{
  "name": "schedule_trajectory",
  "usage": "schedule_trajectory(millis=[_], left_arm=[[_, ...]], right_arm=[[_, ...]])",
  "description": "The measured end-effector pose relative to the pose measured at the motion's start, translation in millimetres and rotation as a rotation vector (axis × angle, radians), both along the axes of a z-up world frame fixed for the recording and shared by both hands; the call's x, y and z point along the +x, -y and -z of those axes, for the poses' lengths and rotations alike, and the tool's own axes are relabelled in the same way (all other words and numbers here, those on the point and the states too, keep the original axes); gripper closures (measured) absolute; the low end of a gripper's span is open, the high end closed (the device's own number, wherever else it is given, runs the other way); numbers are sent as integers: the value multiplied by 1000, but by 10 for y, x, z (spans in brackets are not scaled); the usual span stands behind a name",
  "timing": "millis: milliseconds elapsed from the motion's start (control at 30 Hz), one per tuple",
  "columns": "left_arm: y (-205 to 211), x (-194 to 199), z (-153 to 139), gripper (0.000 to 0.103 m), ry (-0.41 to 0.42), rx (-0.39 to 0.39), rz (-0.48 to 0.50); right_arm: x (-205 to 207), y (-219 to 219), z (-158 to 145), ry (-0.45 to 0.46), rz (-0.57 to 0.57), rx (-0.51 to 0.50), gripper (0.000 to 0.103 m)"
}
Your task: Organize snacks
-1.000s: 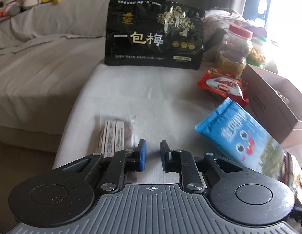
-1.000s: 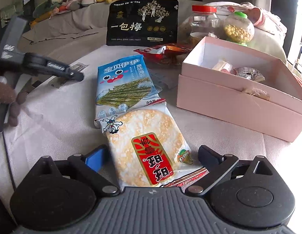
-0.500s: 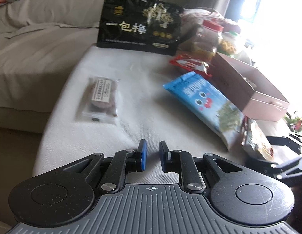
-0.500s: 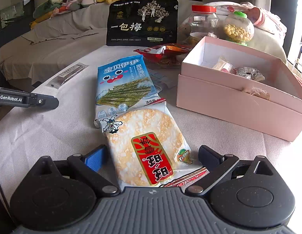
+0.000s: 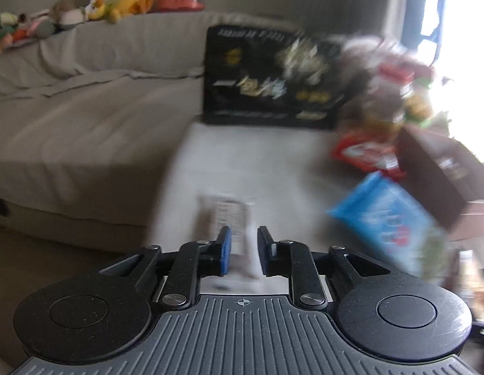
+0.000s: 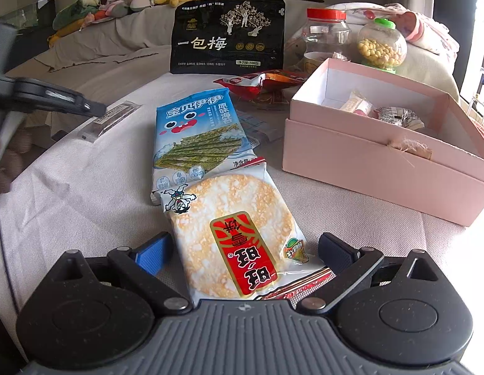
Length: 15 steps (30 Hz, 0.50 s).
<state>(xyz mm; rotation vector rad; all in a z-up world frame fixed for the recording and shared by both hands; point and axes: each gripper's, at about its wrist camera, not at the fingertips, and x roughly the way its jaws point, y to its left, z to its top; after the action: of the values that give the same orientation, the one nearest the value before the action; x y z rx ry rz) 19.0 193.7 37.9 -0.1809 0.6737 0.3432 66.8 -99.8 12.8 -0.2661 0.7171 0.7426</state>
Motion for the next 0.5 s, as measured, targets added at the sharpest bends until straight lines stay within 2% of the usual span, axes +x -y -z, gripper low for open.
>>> schedule_trajectory(millis=[33, 100, 167, 233, 333, 400, 500], left_arm=[[-1, 81, 52, 78, -32, 3, 13], [76, 158, 97, 73, -36, 51, 47], [169, 204, 112, 60, -49, 83, 82], [205, 234, 125, 37, -51, 77, 118], [218, 255, 148, 20, -49, 65, 176], [187, 257, 139, 20, -36, 45, 183], [48, 224, 109, 23, 5, 14, 100]], right_arm=[[2, 3, 0, 0, 0, 0, 3], [1, 3, 0, 0, -1, 0, 3], [2, 1, 1, -1, 0, 1, 3], [3, 5, 2, -1, -1, 1, 2], [3, 4, 2, -2, 0, 1, 2], [2, 1, 1, -1, 0, 1, 2], [1, -3, 2, 0, -1, 0, 2]])
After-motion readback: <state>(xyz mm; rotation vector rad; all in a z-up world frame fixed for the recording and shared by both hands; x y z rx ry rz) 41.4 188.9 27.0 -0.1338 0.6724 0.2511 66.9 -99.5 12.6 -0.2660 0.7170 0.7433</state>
